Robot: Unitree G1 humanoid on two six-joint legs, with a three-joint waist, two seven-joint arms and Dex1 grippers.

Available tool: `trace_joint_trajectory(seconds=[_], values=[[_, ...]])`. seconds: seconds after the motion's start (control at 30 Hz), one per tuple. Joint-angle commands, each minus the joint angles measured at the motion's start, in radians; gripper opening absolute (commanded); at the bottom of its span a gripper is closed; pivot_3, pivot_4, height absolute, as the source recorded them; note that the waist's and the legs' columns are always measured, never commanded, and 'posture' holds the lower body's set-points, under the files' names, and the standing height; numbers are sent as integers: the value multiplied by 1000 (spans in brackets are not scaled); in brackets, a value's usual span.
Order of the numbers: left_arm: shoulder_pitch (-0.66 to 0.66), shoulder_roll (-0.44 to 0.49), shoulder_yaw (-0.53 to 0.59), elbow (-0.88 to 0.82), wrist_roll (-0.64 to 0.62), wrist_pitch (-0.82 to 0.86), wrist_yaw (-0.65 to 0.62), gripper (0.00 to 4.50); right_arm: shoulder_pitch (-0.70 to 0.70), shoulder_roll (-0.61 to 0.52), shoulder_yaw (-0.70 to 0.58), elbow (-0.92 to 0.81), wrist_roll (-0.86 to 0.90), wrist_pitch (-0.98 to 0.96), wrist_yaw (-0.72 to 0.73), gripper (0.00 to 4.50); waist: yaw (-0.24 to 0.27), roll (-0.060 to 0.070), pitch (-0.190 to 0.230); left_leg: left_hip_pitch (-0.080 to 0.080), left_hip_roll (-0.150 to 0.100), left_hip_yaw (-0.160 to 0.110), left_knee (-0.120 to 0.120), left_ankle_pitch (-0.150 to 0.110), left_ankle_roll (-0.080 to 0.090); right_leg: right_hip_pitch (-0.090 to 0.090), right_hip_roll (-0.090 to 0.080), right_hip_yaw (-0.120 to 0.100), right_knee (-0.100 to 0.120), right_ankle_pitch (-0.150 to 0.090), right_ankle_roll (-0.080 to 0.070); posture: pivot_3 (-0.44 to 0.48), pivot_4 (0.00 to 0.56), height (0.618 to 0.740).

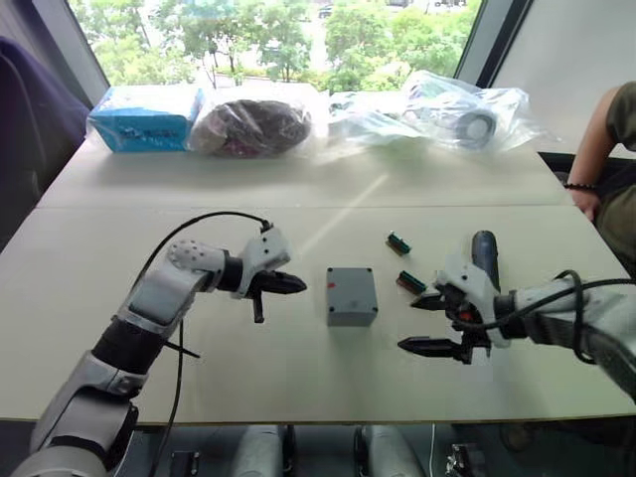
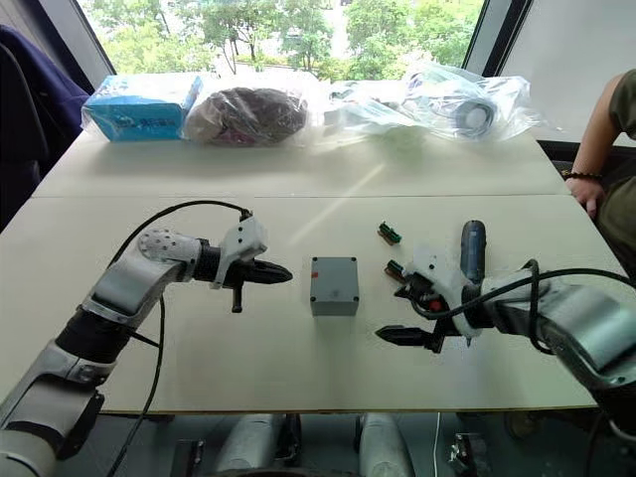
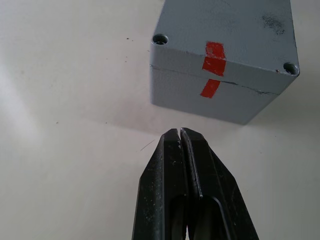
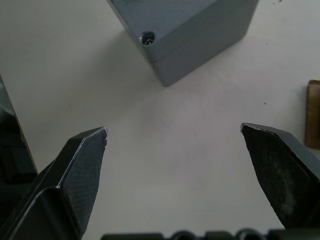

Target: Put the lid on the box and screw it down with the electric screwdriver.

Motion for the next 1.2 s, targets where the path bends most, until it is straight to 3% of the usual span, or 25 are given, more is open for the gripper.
trace_joint_trajectory(seconds=[0.03, 0.33, 0.57, 0.83, 0.9, 1.0, 1.2], values=[[-28, -20, -26, 13, 30, -49, -16, 0, 0, 43, 41, -16, -80, -52, -20, 4454, 1, 0, 0, 0, 0, -1, 0, 0, 0, 0, 0, 0, 0, 0, 0, 0, 150, 740], [-95, -124, -107, 120, 119, -152, -16, 0, -63, 176, 94, -2, -123, -37, -20, 4454, 1, 0, 0, 0, 0, 0, 0, 1, -1, 0, 1, 0, 0, 0, 0, 0, 150, 740], [-170, -196, -97, 259, 174, -235, 8, 0, -82, 247, 40, -53, -8, 82, -11, 4454, 0, -1, 0, 0, 0, -1, 0, 0, 0, 0, 1, -1, 0, 0, 0, 0, 150, 740], [-178, -133, -67, 297, 202, -279, -15, 0, -62, 192, -71, -100, 48, 146, -16, 4454, 0, -1, 0, 0, 0, -1, 0, 0, 0, 0, 1, -1, 0, 0, 0, 0, 150, 740], [-146, -81, -70, 246, 198, -266, -53, 0, -57, 133, -48, -76, -35, 92, -12, 4454, -1, -1, 0, 0, 0, -1, 0, 0, 0, 0, 1, -1, 0, 0, 0, 0, 150, 740], [-88, -21, -63, 137, 150, -205, -118, 0, -84, 154, -38, -2, -97, -3, -17, 4454, -5, -1, 0, 0, 1, -1, 0, 0, 0, 0, 1, -1, 0, 0, 0, 0, 150, 740], [-28, -7, -60, 15, 109, -112, -150, 0, -108, 166, 80, 96, -254, -176, 39, 4454, 2, -1, 0, 0, 1, -1, 0, 0, 0, 0, 1, -1, 0, 0, 0, 0, 150, 740]])
